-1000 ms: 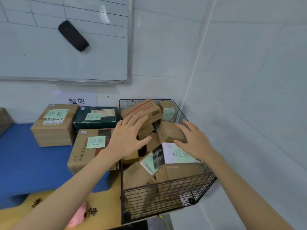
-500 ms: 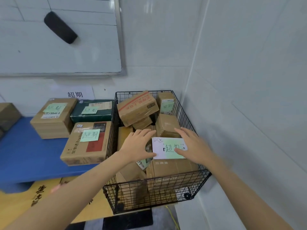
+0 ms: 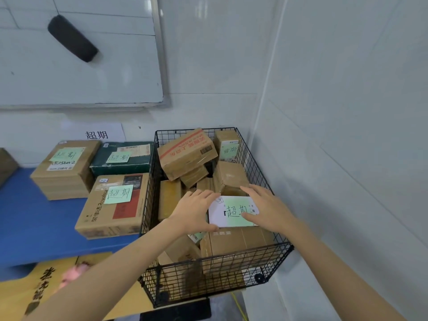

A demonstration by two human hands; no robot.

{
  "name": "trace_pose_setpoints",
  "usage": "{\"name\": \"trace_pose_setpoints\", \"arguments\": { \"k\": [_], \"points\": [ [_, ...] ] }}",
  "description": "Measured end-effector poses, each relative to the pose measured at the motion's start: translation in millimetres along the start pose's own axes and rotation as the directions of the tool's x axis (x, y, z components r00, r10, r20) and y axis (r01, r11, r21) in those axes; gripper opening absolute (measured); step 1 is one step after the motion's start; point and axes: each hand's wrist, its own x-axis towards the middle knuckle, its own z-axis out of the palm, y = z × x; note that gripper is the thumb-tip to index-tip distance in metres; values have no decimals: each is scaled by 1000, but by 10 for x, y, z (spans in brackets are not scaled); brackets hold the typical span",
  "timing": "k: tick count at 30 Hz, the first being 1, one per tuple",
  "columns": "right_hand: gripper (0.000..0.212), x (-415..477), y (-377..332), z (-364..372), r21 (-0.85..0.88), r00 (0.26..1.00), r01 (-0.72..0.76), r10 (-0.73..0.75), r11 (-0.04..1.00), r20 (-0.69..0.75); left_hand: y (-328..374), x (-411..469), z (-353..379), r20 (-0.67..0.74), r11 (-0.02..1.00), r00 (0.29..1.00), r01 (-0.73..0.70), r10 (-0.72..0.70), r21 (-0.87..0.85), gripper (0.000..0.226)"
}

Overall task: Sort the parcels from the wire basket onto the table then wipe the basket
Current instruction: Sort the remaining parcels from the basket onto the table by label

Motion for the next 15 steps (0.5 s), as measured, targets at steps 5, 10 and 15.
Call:
{"name": "trace_pose_setpoints", "arguments": {
  "k": [5,10,15],
  "points": [
    [80,41,41,7,0,1000,4,-4,1000,12,-143,-45,-44,-16,997,1000,1,-2,-79,93],
    [87,164,0,36,16,998,33,-34,999,49,-397,-202,-118,-12,990,999,51,-53,-133,92],
    [103,325,-23,87,29,992,67,-70,997,104,-570,-362,-231,-13,984,994,105,-108,-144,89]
  ]
}}
